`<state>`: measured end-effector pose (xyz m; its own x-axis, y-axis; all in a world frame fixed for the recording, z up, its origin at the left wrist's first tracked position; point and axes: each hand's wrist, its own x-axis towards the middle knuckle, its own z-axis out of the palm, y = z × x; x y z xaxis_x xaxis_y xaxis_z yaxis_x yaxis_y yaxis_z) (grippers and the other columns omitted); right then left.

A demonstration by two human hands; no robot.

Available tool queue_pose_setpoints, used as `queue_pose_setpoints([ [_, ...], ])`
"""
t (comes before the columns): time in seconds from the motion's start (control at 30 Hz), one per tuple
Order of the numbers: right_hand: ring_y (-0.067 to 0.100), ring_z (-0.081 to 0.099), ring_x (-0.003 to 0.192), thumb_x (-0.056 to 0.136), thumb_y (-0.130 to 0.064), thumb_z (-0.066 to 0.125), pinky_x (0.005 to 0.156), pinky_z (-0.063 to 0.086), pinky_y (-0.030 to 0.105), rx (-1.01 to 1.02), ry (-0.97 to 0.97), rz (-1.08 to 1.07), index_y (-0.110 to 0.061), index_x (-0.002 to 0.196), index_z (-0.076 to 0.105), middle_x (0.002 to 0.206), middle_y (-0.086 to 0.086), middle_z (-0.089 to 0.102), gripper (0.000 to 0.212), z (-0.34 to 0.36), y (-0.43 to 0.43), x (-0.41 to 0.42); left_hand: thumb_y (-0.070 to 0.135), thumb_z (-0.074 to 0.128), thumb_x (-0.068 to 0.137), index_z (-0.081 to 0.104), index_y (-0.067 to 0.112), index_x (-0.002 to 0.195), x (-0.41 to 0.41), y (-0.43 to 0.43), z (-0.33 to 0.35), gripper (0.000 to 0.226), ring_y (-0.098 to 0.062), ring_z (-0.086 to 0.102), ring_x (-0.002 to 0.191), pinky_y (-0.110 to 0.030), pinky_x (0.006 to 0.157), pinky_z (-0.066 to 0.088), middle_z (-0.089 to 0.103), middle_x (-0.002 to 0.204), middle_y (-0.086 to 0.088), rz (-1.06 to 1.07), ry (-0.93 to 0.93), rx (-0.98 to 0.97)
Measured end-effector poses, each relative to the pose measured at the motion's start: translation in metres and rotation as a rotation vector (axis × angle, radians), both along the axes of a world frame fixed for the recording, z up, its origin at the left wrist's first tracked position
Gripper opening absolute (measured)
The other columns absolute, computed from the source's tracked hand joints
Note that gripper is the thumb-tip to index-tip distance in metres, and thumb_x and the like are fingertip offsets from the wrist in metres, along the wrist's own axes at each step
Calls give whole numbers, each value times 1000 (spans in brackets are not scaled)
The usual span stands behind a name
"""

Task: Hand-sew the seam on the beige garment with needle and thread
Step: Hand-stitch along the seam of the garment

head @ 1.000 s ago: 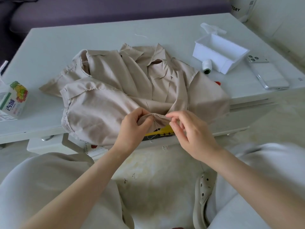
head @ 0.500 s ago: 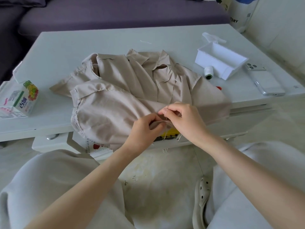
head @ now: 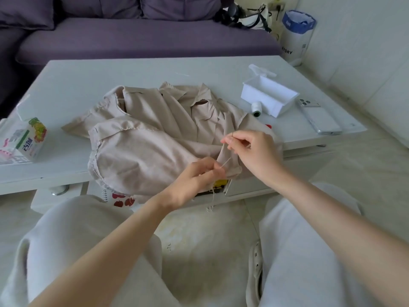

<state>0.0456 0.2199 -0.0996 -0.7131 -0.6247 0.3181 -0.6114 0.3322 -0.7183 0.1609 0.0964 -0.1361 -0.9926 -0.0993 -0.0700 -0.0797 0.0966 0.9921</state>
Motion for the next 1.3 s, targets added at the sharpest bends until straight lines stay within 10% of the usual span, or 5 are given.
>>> queue_pose_setpoints([
  [0.13, 21, 54, 62, 92, -20, 59, 63, 46, 39, 190, 185, -34, -7, 77, 71, 68, 4, 59, 23, -12, 18, -16, 29, 57, 79, 61, -5, 82, -3, -15, 5, 34, -23, 59, 82, -25, 80, 44, 64, 86, -18, 121, 77, 53],
  [0.57, 29, 60, 87, 95, -20, 52, 65, 44, 32, 536, 233, -179, -12, 92, 72, 91, 8, 67, 22, -48, 47, -51, 21, 54, 76, 64, 20, 66, 12, -34, 20, 15, -13, 46, 53, -23, 60, 47, 50, 56, 3, 216, 287, 645],
  [0.7, 32, 59, 88, 96, -18, 51, 64, 39, 30, 584, 221, -190, -9, 94, 72, 93, 10, 65, 23, -56, 51, -54, 12, 47, 81, 57, 16, 81, 18, -40, 20, 11, -10, 34, 53, -19, 51, 30, 50, 61, 3, 361, 297, 387],
  [0.93, 29, 64, 71, 95, -14, 51, 62, 51, 38, 274, 361, -77, -2, 83, 67, 77, 9, 68, 23, -57, 44, -51, 2, 60, 86, 52, 22, 99, 29, -34, -9, 25, -3, 43, 61, -14, 58, 36, 47, 79, 10, 375, 95, -761],
  [1.3, 11, 51, 71, 86, -5, 42, 62, 37, 9, 124, 650, 315, -3, 87, 62, 80, 5, 62, 20, -55, 26, -17, 10, 45, 96, 42, 12, 92, 30, -36, -15, 6, -21, 50, 63, -29, 58, 34, 53, 68, 0, 384, -58, -874],
])
